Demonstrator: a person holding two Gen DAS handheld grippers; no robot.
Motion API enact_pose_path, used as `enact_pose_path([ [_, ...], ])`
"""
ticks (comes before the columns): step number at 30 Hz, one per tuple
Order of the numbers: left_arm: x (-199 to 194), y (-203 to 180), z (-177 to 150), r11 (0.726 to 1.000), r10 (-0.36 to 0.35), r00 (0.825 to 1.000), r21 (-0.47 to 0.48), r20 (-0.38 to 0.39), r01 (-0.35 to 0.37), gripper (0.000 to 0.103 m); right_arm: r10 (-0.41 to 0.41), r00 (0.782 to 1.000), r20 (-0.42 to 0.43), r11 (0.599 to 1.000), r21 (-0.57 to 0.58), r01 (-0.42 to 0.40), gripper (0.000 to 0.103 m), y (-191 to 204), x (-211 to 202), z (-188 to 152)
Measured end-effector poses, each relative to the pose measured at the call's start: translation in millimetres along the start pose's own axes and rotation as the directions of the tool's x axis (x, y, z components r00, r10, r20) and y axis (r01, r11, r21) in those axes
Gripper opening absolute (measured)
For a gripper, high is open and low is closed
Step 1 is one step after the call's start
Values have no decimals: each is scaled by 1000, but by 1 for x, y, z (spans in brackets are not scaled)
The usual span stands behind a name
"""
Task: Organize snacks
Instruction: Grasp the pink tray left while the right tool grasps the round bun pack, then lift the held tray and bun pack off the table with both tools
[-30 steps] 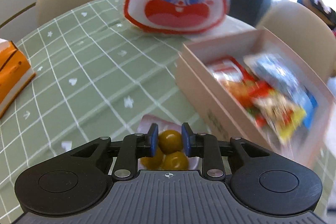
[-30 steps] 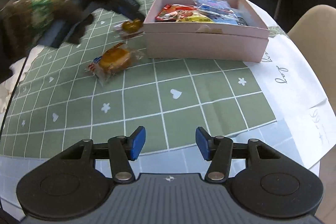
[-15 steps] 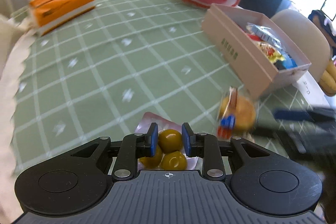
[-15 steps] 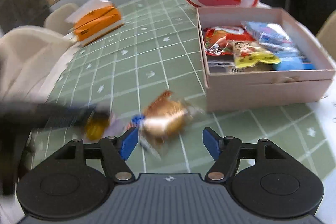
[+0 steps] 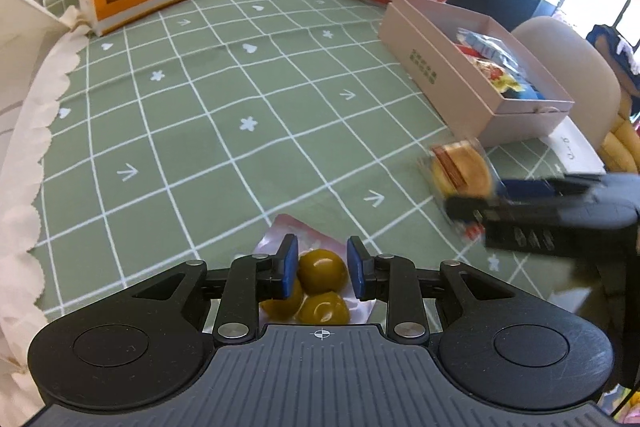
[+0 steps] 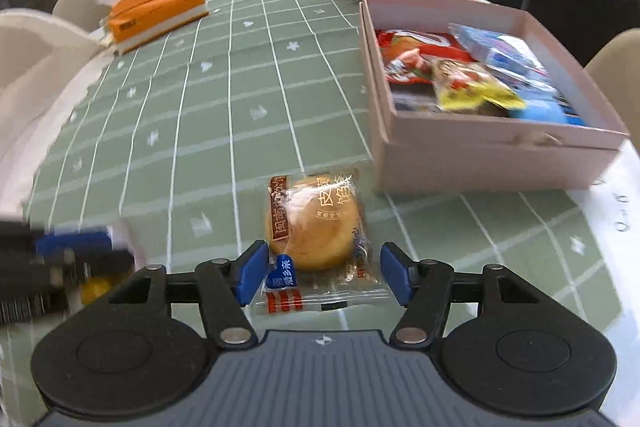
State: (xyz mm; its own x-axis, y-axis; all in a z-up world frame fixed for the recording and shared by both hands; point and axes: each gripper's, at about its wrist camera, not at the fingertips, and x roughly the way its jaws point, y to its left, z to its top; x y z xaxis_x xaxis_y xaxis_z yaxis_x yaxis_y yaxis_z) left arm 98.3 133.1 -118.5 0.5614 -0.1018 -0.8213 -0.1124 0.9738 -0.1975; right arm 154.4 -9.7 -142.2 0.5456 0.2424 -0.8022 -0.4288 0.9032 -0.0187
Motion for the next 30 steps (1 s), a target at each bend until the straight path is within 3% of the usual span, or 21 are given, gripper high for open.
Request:
enact_pose_path([
  [2, -1, -1, -3, 1000, -16, 1000, -9, 3, 16, 30, -10, 1000, 15, 999, -36, 10, 62, -6, -10, -11],
  [6, -17, 2, -11, 998, -58, 997, -27, 49, 60, 30, 20, 1000, 5, 999, -25, -20, 73, -20, -17, -30],
  [10, -32, 7, -26, 999, -37, 997, 12, 62, 36, 30, -7, 996, 87, 997, -70, 13, 86, -18, -24, -52],
  [14, -35, -3, -42, 996, -36, 998, 80, 43, 33, 30, -20, 989, 147, 999, -38, 26, 100, -23, -24, -66],
  [19, -27, -18, -54, 996, -6, 999, 91, 37, 3, 33, -14, 982, 191, 999, -38, 21, 103, -29, -24, -74],
  [25, -21, -22, -47, 999, 46, 997, -24, 60, -45, 32, -14, 981, 193, 999, -37, 22, 103, -27, -21, -71],
  [30, -12, -34, -40, 993, 99, 992, -65, 75, -94, 32, -14, 981, 194, 999, -39, 22, 103, -26, -22, -73],
])
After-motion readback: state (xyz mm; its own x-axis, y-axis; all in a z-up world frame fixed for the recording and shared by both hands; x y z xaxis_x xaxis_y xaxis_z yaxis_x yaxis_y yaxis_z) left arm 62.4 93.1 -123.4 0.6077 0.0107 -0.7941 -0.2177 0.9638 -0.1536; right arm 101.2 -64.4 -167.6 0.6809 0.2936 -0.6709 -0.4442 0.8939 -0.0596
